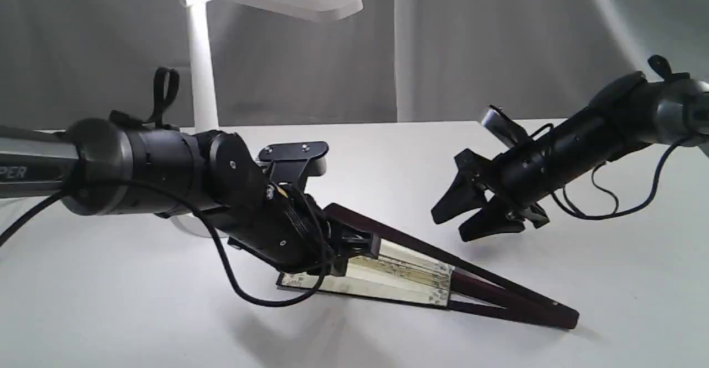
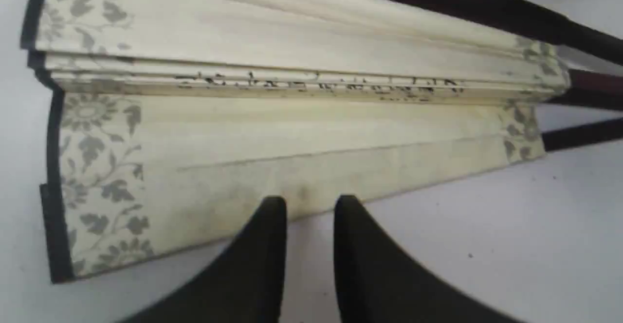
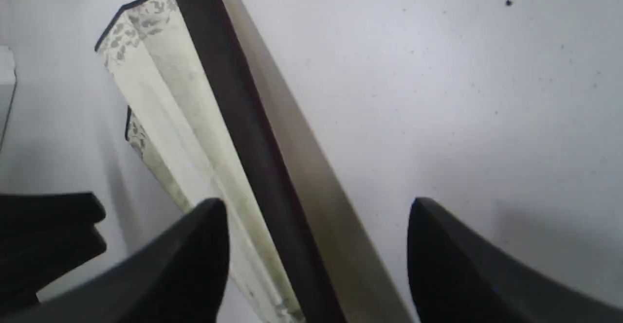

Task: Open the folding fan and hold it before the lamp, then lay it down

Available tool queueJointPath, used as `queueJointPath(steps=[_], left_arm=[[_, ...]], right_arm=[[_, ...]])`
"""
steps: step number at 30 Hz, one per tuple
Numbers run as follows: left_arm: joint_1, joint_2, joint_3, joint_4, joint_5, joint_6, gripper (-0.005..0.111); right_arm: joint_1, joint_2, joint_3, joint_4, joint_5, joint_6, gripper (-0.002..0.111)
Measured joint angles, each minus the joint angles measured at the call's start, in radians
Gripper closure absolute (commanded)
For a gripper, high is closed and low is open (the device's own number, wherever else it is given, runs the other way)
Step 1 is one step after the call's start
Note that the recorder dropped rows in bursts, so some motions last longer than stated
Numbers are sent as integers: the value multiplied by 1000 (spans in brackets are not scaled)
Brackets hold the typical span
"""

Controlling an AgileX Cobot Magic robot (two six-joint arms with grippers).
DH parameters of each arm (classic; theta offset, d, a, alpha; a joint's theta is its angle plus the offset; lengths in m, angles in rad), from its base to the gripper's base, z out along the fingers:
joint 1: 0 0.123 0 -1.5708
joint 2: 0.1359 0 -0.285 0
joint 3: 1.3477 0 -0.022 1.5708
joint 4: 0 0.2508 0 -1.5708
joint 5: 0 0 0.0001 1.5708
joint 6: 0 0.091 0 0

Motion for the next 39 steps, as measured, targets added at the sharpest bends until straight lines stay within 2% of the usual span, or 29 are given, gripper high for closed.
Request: queueJointPath(steps=[9,33,37,39], left_arm=[[0,51,1,-88,-116,-4,89],[0,89,2,-129,-155,-4,89],[0,114,2,-131,-171,-4,89],[0,116,2,-131,-173,-4,89]], right_arm=[[48,2,0,-13,-36,-13,53],[158,46,-14,67,-110,15,54],[160,46,-14,61,-110,15,60],[160,48,-14,49,-110,15,67]])
